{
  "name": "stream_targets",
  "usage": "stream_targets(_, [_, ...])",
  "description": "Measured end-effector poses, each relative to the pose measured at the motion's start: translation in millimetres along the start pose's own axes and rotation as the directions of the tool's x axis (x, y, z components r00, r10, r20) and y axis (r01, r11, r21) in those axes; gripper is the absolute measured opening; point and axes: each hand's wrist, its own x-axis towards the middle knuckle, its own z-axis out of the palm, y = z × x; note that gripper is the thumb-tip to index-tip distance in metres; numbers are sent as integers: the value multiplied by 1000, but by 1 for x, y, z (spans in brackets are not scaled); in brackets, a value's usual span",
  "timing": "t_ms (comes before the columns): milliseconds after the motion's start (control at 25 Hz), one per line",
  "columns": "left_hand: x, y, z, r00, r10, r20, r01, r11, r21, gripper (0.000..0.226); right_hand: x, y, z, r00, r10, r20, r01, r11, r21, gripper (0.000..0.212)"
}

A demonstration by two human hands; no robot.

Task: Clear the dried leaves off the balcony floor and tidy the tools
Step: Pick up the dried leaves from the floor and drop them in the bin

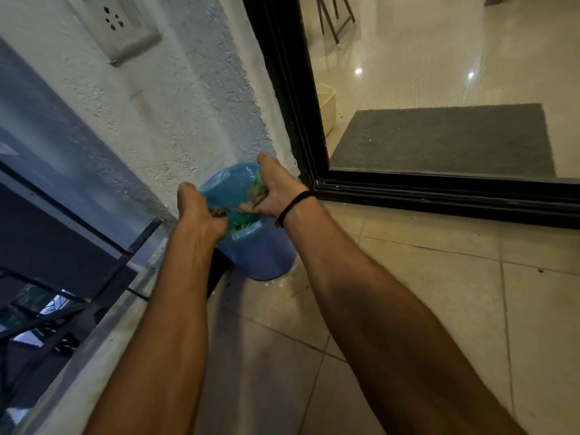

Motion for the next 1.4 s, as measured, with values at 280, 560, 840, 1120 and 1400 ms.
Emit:
stream_targets(280, [-38,10,14,997,78,-9,-78,997,-13,70,-47,13,-24,980,-53,192,1,965,261,54])
stream_targets(560, [-76,-81,111,967,216,133,-214,976,-32,46,-136,-30,-139,927,-353,-125,371,826,424,10])
stream_targets(840, [-174,-236,219,850,73,522,-212,954,212,34,-272,-62,-296,538,-535,-651,729,683,42,8])
stream_targets(1120, [-330,-323,331,604,-35,796,-344,889,301,32,-431,-130,-392,140,-641,-754,601,660,-450,17])
stream_targets(1400, [-489,-362,441,458,-54,887,-511,800,313,36,-556,-218,-453,-222,-756,-616,174,591,-788,14])
